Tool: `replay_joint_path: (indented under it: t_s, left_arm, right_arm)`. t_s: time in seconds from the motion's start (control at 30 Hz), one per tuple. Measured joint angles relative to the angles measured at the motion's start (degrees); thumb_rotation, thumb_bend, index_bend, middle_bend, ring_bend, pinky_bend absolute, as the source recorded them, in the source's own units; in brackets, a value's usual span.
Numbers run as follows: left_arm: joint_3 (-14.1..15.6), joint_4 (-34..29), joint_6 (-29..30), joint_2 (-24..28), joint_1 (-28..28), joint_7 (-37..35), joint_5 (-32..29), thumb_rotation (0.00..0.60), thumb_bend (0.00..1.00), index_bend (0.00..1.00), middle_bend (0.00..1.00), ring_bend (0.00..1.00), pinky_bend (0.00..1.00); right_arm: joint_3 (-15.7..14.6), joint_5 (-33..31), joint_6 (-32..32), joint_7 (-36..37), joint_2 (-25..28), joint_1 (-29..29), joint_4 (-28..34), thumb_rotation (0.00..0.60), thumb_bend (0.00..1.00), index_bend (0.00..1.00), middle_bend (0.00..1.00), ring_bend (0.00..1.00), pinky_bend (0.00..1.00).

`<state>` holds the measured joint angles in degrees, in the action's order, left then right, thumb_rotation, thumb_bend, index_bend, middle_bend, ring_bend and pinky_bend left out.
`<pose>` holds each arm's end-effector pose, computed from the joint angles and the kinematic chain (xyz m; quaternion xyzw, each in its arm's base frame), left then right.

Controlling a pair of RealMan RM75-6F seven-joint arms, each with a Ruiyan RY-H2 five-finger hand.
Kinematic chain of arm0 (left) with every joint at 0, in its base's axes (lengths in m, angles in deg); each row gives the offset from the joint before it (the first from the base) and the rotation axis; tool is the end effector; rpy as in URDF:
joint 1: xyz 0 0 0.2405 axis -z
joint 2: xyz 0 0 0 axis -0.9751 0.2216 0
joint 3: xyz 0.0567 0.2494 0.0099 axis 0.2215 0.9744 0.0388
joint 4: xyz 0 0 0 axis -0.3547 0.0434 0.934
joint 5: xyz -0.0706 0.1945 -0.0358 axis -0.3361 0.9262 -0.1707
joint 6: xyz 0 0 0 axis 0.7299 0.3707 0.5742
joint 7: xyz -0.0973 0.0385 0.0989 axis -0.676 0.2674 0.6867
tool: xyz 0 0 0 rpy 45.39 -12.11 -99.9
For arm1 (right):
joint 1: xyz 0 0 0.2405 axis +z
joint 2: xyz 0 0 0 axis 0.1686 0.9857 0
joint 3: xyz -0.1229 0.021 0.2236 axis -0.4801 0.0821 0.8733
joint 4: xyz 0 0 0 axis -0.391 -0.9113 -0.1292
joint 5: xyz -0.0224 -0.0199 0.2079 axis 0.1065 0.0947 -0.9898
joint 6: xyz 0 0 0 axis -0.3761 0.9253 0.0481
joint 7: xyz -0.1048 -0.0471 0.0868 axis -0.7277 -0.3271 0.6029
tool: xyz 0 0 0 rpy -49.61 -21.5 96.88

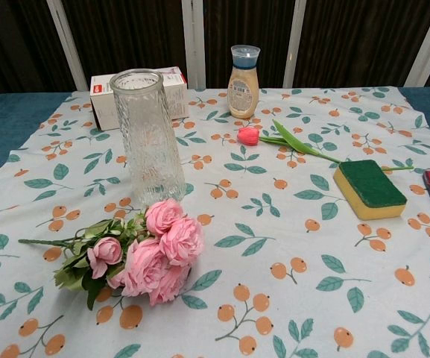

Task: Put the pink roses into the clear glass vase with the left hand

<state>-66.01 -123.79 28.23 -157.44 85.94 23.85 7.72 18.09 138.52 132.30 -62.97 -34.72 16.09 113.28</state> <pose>-0.3102 0.1794 0.1522 -0.5612 -0.3498 -0.4147 0.6252 -0.3015 -0.1884 0.1635 0.6317 -0.3384 0.4217 0.5556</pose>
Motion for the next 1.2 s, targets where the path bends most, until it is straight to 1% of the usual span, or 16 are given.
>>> replay_joint_path:
  t_s: [0.2, 0.47, 0.6, 0.73, 0.93, 1.03, 1.2]
  left_arm:
    - [-0.26, -0.48, -1.20, 0.17, -0.48, 0.25, 0.56, 0.600, 0.19, 0.12, 0.11, 0.01, 0.16]
    - [0.96, -2.70, -4.38, 1.58, -0.22, -1.82, 3.62, 0.600, 0.17, 0.11, 0.11, 0.01, 0.16]
    - [0.63, -3.71, -5.61, 1.60, 0.08, -1.04, 3.56, 0.600, 0.14, 0.10, 0.11, 0.01, 0.16]
    - [-0.06, -6.49, -8.86, 1.78, 1.48, -0.40, 3.38, 0.600, 0.12, 0.10, 0.10, 0.01, 0.16]
    - [-0.73, -12.26, -16.22, 2.86, 5.22, 2.88, 3.04, 0.600, 0.12, 0.09, 0.10, 0.01, 0.16]
    - [-1.23, -15.41, -21.40, 3.15, 7.91, 4.07, 2.31, 0.600, 0.11, 0.08, 0.10, 0.01, 0.16]
    - [-1.95, -20.84, -32.43, 3.53, 13.03, 4.07, -0.59, 0.600, 0.08, 0.08, 0.10, 0.01, 0.16]
  right_arm:
    - [0.09, -0.72, -0.38, -0.36, -0.20, 0.00, 0.41, 0.600, 0.30, 0.11, 0.04, 0.07, 0.14]
    - [0.14, -1.62, -0.72, -0.41, -0.03, -0.12, 0.98, 0.600, 0.30, 0.11, 0.04, 0.07, 0.14]
    - [0.28, -2.28, -0.77, -0.08, 0.15, -0.25, 1.13, 0.600, 0.30, 0.11, 0.04, 0.07, 0.14]
    - [0.34, -2.84, -1.47, 0.28, 0.20, -0.11, 1.06, 0.600, 0.30, 0.11, 0.04, 0.07, 0.14]
    - [0.52, -3.45, -1.93, 1.11, 0.28, 0.05, 1.21, 0.600, 0.30, 0.11, 0.04, 0.07, 0.14]
    - [0.53, -3.53, -1.90, 0.91, 0.38, 0.02, 1.18, 0.600, 0.30, 0.11, 0.04, 0.07, 0.14]
    - [0.41, -3.50, -2.08, 1.13, 0.56, 0.04, 1.11, 0.600, 0.30, 0.11, 0.04, 0.07, 0.14]
